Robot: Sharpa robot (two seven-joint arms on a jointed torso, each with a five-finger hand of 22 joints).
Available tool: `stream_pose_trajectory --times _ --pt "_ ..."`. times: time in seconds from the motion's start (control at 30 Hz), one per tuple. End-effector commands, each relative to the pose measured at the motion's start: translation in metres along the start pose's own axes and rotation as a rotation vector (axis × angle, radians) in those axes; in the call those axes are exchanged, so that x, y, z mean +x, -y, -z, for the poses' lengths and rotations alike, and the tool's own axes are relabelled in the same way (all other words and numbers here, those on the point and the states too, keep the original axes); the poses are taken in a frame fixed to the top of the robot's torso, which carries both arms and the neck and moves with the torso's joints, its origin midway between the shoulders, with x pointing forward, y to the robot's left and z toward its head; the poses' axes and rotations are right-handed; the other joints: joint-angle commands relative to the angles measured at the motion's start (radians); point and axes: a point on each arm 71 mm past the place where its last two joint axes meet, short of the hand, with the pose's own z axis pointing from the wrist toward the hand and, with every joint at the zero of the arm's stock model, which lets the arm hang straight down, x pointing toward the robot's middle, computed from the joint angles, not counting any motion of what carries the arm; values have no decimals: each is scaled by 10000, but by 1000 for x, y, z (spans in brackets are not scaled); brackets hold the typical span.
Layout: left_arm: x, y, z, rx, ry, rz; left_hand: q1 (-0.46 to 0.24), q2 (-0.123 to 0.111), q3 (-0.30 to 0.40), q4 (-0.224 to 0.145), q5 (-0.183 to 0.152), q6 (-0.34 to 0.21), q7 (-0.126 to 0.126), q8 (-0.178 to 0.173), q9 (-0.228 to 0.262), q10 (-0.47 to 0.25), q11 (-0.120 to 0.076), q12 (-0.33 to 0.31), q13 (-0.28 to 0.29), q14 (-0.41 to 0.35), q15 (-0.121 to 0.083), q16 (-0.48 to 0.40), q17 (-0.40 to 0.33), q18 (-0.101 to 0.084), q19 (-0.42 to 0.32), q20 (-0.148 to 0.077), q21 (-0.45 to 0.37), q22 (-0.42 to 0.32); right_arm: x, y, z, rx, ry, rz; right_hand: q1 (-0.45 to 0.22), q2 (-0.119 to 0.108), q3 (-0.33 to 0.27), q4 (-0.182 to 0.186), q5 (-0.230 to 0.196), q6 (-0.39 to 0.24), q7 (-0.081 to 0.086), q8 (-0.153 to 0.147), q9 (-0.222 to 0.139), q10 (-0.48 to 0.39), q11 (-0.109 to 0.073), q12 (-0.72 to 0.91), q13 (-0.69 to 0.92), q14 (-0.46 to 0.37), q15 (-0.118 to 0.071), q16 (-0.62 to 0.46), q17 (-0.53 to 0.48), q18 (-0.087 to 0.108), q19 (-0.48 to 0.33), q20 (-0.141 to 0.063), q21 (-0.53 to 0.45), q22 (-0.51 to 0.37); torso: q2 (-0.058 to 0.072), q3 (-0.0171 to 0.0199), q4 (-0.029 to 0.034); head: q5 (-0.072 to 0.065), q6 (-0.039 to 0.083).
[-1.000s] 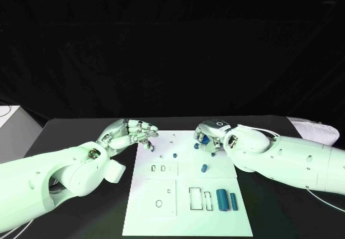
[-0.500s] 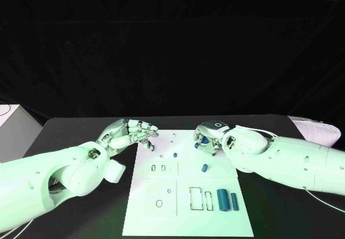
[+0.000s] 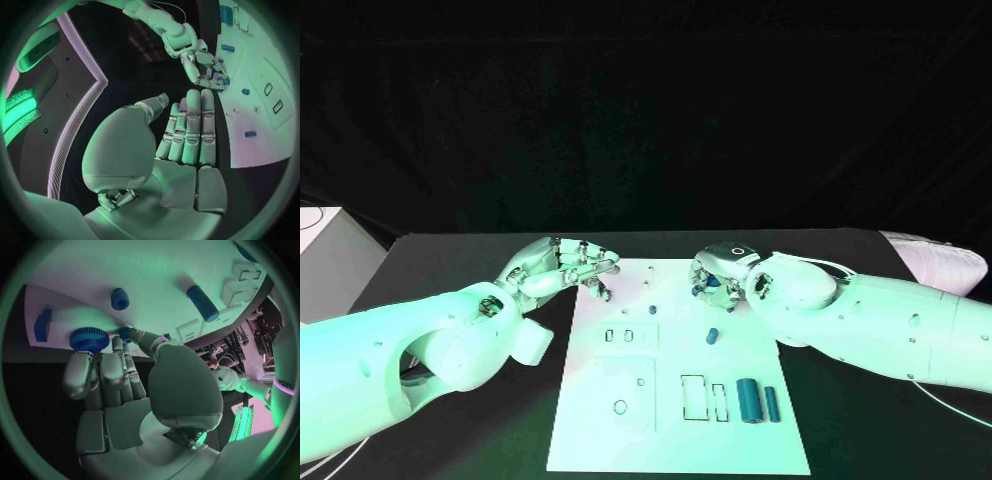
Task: Assemble the parts on the task board
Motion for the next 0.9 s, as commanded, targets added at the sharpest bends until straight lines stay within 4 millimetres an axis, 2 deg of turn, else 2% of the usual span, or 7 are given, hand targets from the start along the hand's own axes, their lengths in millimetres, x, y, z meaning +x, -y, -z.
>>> stream_pose_trajectory --times 0.03,0.6,0.7,0.77,0.83,0.9 --pt "3 1 0 52 -279 76 -102 16 59 -17 20 -50 2 37 13 -42 61 -36 15 -21 33 39 14 26 -70 25 50 15 2 -1 -1 -37 -125 59 0 146 10 66 64 78 -4 44 33 104 -15 41 24 125 3 122 99 -124 103 -5 113 123 22 6 -6 9 0" --pt "4 2 -1 42 -330 91 -102 16 59 -17 20 -50 2 37 13 -42 61 -36 15 -21 33 39 14 26 -70 25 50 15 2 -5 -4 15 -2 -16 -35 198 2 172 50 145 -32 123 119 258 -54 76 66 166 -29 395 356 -182 222 -18 354 467 61 -2 -1 27 -37" --pt "4 2 -1 40 -332 92 -102 16 59 -17 20 -50 2 37 13 -42 61 -36 15 -21 33 39 14 26 -70 25 50 15 1 -6 -4 70 139 -41 6 292 40 210 83 225 -75 193 180 345 -93 99 87 168 -60 483 422 -200 258 -24 442 592 70 -9 1 25 -51" --pt "3 2 -1 38 -326 94 -102 29 80 -30 20 -51 -6 44 23 -46 56 -38 18 -32 31 53 24 29 -85 27 71 28 -1 -6 -4 121 309 -75 180 504 145 177 82 408 -163 349 298 555 -182 164 136 153 -137 555 456 -222 303 -59 556 757 71 -11 -6 32 -51" --pt "3 2 -1 35 -320 98 -102 29 80 -30 20 -51 -6 44 23 -46 56 -38 18 -32 31 53 24 29 -85 27 71 28 -2 -6 -4 160 450 -108 300 636 274 138 -221 474 -198 430 377 641 -220 168 159 148 -173 624 505 -242 339 -88 643 886 67 -10 -8 41 -54" --pt "3 2 -1 34 -315 102 -102 29 80 -30 20 -51 -6 44 23 -46 56 -38 18 -32 31 53 24 29 -85 27 71 28 -2 -6 -4 192 559 -136 327 689 316 131 -214 529 -220 482 420 709 -243 185 175 156 -193 676 557 -257 371 -98 700 971 63 -9 -10 39 -52"
